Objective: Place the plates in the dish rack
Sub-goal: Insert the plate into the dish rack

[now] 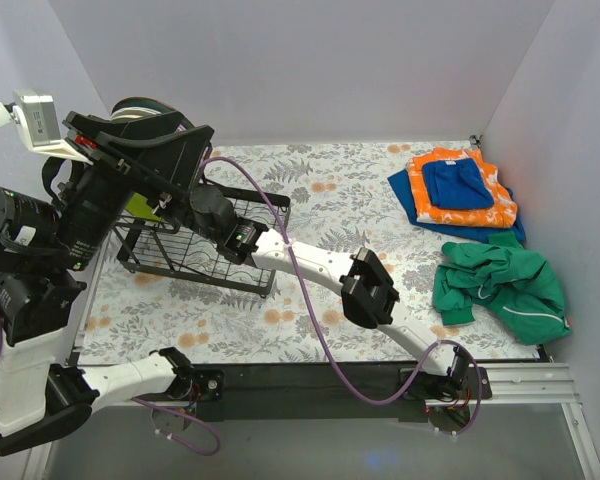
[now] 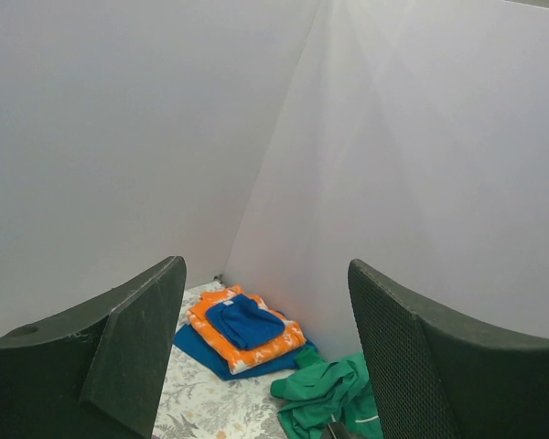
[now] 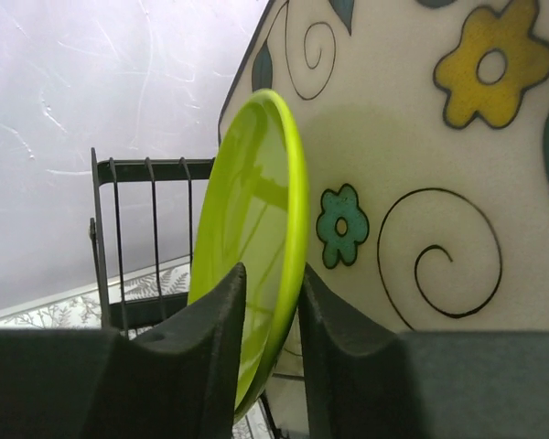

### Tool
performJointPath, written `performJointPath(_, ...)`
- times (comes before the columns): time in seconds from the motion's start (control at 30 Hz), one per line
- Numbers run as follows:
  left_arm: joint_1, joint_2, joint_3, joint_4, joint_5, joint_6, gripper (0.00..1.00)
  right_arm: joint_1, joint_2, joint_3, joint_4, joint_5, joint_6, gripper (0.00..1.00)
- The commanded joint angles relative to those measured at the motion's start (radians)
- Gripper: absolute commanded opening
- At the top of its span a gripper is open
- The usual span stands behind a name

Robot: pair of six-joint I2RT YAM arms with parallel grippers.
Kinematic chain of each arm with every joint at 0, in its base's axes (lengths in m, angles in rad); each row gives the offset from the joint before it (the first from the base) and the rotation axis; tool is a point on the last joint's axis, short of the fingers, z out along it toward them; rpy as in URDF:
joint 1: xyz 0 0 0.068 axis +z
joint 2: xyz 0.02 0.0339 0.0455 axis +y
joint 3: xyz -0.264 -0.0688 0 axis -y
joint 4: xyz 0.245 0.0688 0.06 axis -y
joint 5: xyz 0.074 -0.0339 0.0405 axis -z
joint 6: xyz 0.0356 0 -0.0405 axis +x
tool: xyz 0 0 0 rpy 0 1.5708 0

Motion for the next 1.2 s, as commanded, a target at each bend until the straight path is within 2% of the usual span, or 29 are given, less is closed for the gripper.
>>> performJointPath(0.0, 0.003, 0.008, 0.005, 0.003, -0.009, 0.005, 0.70, 0.000, -0.016, 0.036, 0.087, 0.017, -0.009, 0.36)
performJointPath(0.47, 0.003, 0.011, -0.001, 0.012, -0.001, 0.007, 0.70, 0.000, -0.151, -0.083, 0.163, -0.003, -0.016, 0.45)
performJointPath(0.6, 0.003, 0.016, -0.003, 0.019, 0.005, 0.007, 0.70, 0.000, -0.183, -0.097, 0.175, 0.000, -0.015, 0.52)
performJointPath(0.77, 0.003, 0.016, -0.003, 0.026, 0.010, 0.007, 0.70, 0.000, -0.232, -0.126, 0.176, -0.018, -0.004, 0.55)
performJointPath(1.17, 0.003, -0.010, -0.029, 0.025, 0.011, -0.013, 0.70, 0.000, -0.234, -0.206, 0.121, -0.079, 0.019, 0.53)
